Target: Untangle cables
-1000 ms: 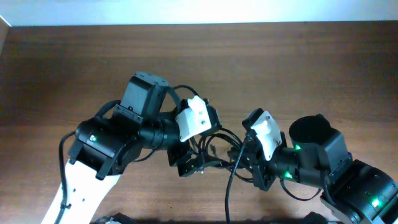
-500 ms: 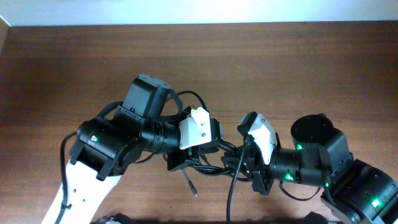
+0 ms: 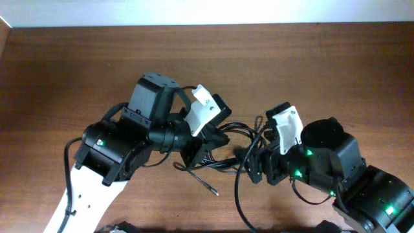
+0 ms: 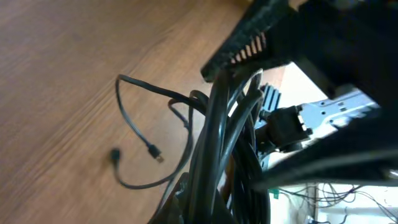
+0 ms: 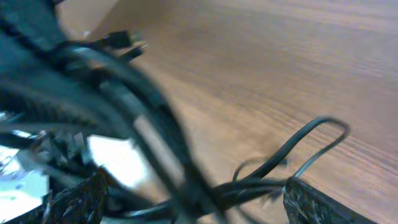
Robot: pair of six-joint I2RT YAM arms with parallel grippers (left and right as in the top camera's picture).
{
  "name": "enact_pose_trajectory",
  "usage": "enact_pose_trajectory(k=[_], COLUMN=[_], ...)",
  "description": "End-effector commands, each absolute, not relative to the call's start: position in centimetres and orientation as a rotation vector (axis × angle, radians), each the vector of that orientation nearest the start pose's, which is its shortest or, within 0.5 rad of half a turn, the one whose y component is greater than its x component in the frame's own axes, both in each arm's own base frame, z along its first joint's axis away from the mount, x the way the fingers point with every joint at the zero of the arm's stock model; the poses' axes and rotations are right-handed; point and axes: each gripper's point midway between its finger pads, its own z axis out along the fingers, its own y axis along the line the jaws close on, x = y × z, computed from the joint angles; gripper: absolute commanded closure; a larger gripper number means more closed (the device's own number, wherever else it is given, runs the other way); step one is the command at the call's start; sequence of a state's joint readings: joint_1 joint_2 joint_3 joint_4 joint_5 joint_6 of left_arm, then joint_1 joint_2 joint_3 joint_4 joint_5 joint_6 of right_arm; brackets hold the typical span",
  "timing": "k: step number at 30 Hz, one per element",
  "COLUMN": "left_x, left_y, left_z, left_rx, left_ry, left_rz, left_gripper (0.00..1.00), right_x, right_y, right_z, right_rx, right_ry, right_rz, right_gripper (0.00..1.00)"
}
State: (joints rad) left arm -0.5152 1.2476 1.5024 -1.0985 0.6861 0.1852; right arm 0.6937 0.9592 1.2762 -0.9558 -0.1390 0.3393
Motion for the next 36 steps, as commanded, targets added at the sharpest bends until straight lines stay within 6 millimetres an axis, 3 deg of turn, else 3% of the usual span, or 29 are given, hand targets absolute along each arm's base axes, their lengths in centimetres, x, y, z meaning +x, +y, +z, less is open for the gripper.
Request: enact_pose_trajectory(k=[1, 7, 13, 17, 21, 28, 32, 36], left_x=[19.6, 19.5, 18.6, 19.3, 21.1, 24.9, 25.4, 25.4], left_y=[-24.5, -24.5, -23.9, -22.7, -21.7, -16.2, -15.3, -15.3], left_z=[33.8, 34.1, 35.4, 35.6, 35.1, 33.1, 33.1, 33.1], left_rx=[1.121, 1.121, 1.131, 1.088, 0.999, 0.758, 0.712, 0.693], left_ry=[2.074, 2.063, 2.001, 2.002, 2.055, 2.219, 2.232, 2.239], left_rz=[-1.055, -1.052, -1.034, -0.902, -0.785, -0.486, -0.468, -0.476], left_gripper=[1.0, 1.0, 1.0, 1.0, 1.0, 1.0, 1.0, 1.0], right_x=[22.0, 23.9, 24.1, 23.9, 23.5, 23.1, 22.9, 23.0], right_y=[17.1, 10.2, 5.3, 1.3, -0.4, -3.2, -3.7, -2.9], right_z=[31.4, 28.7, 28.5, 27.9, 27.6, 27.4, 27.3, 26.9], right_rx=[-0.276, 0.147, 0.278, 0.442, 0.494, 0.617, 0.648, 0.638], right_ry=[2.269, 2.329, 2.29, 2.308, 2.319, 2.305, 2.307, 2.34], right_rz=[0.542, 0.121, -0.148, -0.249, -0.306, -0.382, -0.389, -0.331], right_gripper=[0.11, 0.11, 0.11, 0.11, 0.11, 0.11, 0.11, 0.11])
